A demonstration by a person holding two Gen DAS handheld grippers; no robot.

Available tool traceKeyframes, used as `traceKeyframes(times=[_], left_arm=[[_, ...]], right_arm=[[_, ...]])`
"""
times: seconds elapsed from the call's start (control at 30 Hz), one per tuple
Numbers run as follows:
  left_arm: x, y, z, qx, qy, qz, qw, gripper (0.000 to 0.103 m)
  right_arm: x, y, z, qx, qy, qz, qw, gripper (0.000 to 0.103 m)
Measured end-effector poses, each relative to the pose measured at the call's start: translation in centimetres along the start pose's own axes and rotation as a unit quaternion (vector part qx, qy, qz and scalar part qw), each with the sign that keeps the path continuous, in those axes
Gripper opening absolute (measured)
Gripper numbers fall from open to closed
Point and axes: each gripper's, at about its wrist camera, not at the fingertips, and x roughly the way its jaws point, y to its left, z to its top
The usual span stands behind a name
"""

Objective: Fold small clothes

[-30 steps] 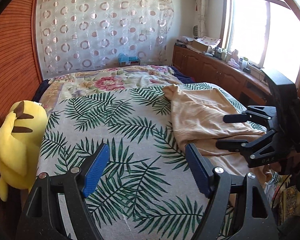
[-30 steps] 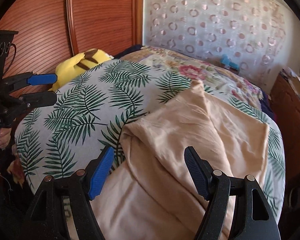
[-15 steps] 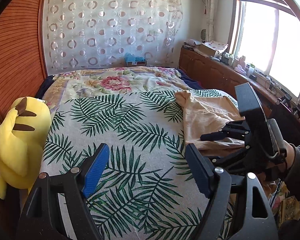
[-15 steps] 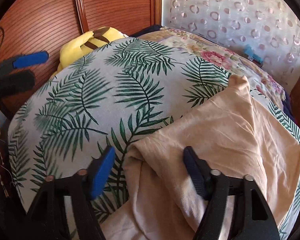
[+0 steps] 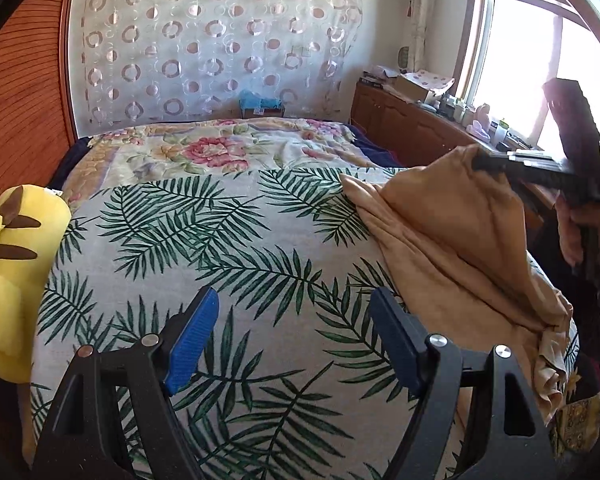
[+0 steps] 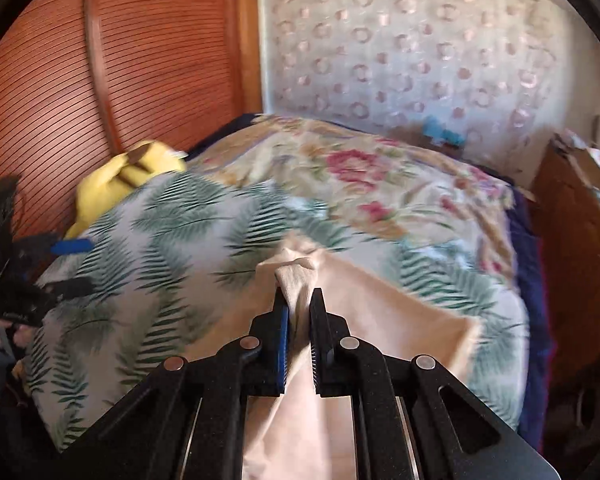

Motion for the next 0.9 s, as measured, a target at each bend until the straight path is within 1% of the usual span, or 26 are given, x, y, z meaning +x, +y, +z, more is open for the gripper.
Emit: traceKeyframes(times=[0.07, 0.1, 0.2, 0.23, 0.3, 0.37, 0.43, 0.47, 0.5, 0.53, 0.57, 0.6, 0.67, 0.73, 0.77, 0.83, 0.87, 0.9], left_arm=[[0.4, -0.3, 0.0, 0.003, 0.005, -0.001, 1.0000, 0.079], [0.5, -0.5, 0.0, 0.004, 0.008, -0.002, 1.0000, 0.079], [1.0, -1.0, -0.1, 0.009, 0.015, -0.003, 0.9998, 0.079], [1.2, -1.3, -0.1, 0.009, 0.017, -0.003, 0.9998, 0.079], [1.6, -1.7, 0.0, 0.012, 0.023, -0.005, 0.9997, 0.079], [2.1, -2.1, 0.2, 0.018, 0.028, -0.005, 0.9994, 0.079], [2.8, -2.5, 0.7, 0.025, 0.031, -0.008, 0.9992, 0.079], [3.3, -2.8, 1.1, 0.030, 0.035, -0.010, 0.9989, 0.079], [3.8, -3.0, 1.4, 0.034, 0.039, -0.011, 0.9986, 0.079], [4.3, -3.3, 1.8, 0.036, 0.042, -0.015, 0.9984, 0.079], [5.0, -3.6, 2.3, 0.038, 0.045, -0.021, 0.9980, 0.079], [5.7, -3.9, 2.8, 0.041, 0.047, -0.027, 0.9977, 0.079], [6.8, -4.4, 4.0, 0.047, 0.051, -0.029, 0.9972, 0.079], [7.9, -5.3, 5.2, 0.063, 0.044, -0.033, 0.9965, 0.078], [8.6, -5.9, 5.9, 0.072, 0.043, -0.036, 0.9958, 0.075], [10.3, -6.8, 7.2, 0.085, 0.048, -0.039, 0.9945, 0.060], [11.2, -7.2, 7.7, 0.088, 0.052, -0.043, 0.9939, 0.055], [12.2, -7.6, 8.2, 0.092, 0.057, -0.047, 0.9931, 0.046]], right_arm=[[0.2, -2.8, 0.1, 0.010, 0.005, -0.036, 0.999, 0.009], [0.6, -4.2, 0.0, 0.016, 0.014, -0.055, 0.998, 0.009], [2.1, -7.0, -0.6, 0.037, 0.034, -0.083, 0.995, 0.009], [2.9, -7.6, -0.7, 0.042, 0.042, -0.089, 0.994, 0.009], [4.2, -8.7, -1.1, 0.057, 0.057, -0.087, 0.993, 0.009], [5.7, -9.1, -1.5, 0.070, 0.074, -0.091, 0.991, 0.009], [6.5, -9.8, -1.1, 0.084, 0.077, -0.083, 0.990, 0.010], [6.7, -9.8, -1.2, 0.089, 0.078, -0.079, 0.990, 0.017], [6.9, -10.1, -0.9, 0.092, 0.078, -0.090, 0.989, 0.023], [6.6, -10.4, -0.8, 0.094, 0.076, -0.107, 0.987, 0.034], [6.2, -10.7, -0.7, 0.098, 0.070, -0.115, 0.986, 0.038], [5.5, -11.1, -0.6, 0.106, 0.059, -0.110, 0.986, 0.040], [4.6, -11.4, -0.6, 0.119, 0.044, -0.109, 0.986, 0.047], [4.1, -11.2, -0.8, 0.114, 0.037, -0.100, 0.988, 0.048], [4.2, -11.1, -0.9, 0.112, 0.040, -0.092, 0.989, 0.048], [4.2, -11.2, -2.1, 0.114, 0.052, -0.081, 0.989, 0.048], [4.6, -11.2, -2.3, 0.114, 0.059, -0.074, 0.989, 0.048], [4.8, -11.5, -2.5, 0.114, 0.064, -0.070, 0.989, 0.048]])
